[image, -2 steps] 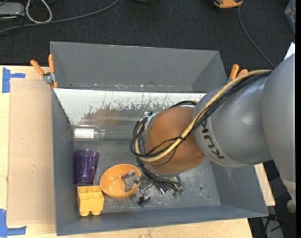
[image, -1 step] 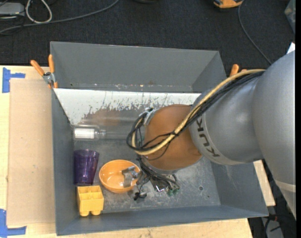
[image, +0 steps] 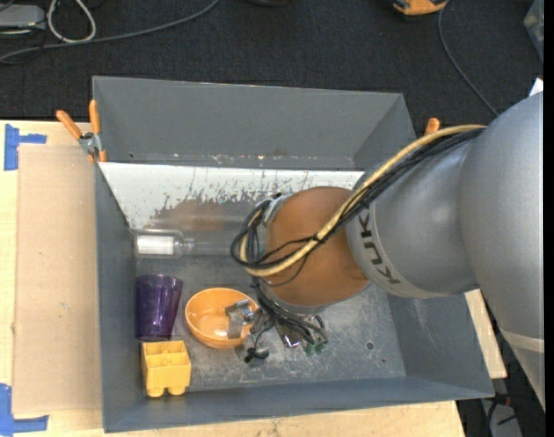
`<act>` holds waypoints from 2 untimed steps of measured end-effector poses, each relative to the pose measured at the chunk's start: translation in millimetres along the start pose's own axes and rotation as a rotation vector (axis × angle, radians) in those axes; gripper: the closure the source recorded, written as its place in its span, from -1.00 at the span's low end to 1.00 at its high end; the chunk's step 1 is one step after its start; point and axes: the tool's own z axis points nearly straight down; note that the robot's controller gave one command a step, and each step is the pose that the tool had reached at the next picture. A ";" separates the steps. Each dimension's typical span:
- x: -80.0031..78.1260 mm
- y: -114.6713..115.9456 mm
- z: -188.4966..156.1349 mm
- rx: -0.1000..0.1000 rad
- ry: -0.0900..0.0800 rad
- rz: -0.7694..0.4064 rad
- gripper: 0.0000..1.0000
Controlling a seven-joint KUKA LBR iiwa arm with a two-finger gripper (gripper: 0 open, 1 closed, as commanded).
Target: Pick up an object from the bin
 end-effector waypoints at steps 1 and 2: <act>-18.3 14.7 -108.1 -0.002 0.000 0.020 -1.00; -24.8 20.1 -135.5 -0.001 -0.007 0.063 -1.00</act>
Offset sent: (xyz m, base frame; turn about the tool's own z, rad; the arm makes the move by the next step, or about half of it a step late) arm 0.0000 0.0000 0.0000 0.0000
